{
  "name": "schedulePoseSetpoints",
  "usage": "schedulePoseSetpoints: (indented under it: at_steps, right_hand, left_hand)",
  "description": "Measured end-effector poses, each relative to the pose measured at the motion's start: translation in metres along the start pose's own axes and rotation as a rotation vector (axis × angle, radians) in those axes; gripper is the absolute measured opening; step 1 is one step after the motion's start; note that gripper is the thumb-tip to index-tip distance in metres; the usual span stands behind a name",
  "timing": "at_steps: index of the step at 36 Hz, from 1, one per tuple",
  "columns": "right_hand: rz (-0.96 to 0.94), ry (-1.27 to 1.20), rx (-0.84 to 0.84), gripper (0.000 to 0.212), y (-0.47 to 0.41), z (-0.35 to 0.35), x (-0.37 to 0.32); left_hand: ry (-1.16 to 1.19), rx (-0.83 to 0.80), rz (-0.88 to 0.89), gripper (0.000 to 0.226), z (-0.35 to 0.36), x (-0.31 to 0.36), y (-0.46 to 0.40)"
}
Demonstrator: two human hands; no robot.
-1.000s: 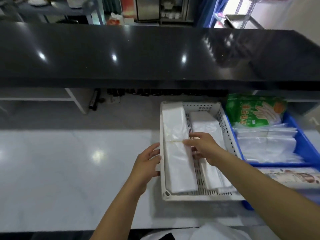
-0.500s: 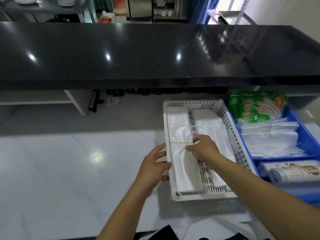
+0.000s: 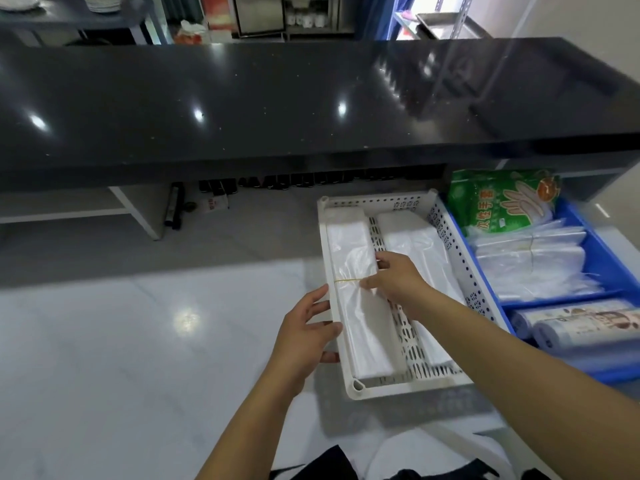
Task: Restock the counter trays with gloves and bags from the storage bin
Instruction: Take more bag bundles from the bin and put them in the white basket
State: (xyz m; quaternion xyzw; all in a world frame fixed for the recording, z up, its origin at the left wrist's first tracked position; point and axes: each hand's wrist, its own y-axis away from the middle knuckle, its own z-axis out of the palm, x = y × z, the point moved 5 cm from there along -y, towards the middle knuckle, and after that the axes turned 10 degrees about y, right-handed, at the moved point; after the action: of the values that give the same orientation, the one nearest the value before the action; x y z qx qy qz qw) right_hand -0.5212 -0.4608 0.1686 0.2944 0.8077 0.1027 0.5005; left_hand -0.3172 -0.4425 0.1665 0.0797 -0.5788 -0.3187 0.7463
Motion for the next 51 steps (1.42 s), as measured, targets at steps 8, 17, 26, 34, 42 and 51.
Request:
schedulePoseSetpoints:
  at_steps: [8, 17, 26, 34, 42, 51]
  right_hand:
    - [-0.035, 0.011, -0.088, 0.043, -0.015, -0.008, -0.01]
    - [-0.005, -0.038, -0.081, 0.068, -0.031, -0.003, -0.039]
    - [-0.093, -0.106, -0.079, 0.066, -0.009, -0.023, -0.005]
    - [-0.4, 0.488, -0.128, 0.063, 0.078, -0.036, 0.02]
    - [-0.644, 0.775, -0.084, 0.063, 0.158, -0.044, 0.054]
    - [-0.945, 0.658, -0.26, 0.058, 0.228, -0.014, 0.103]
  left_hand:
    - [-0.019, -0.001, -0.004, 0.059, 0.0, 0.0, -0.002]
    - [-0.025, 0.003, 0.007, 0.059, 0.001, 0.001, 0.004]
    - [-0.051, 0.019, 0.026, 0.059, 0.0, -0.001, 0.007]
    - [-0.348, 0.195, 0.142, 0.046, 0.007, -0.005, 0.025]
    - [-0.806, 0.34, 0.329, 0.07, 0.04, -0.039, 0.105]
    - [-0.732, 0.659, 0.153, 0.076, 0.052, -0.15, 0.212]
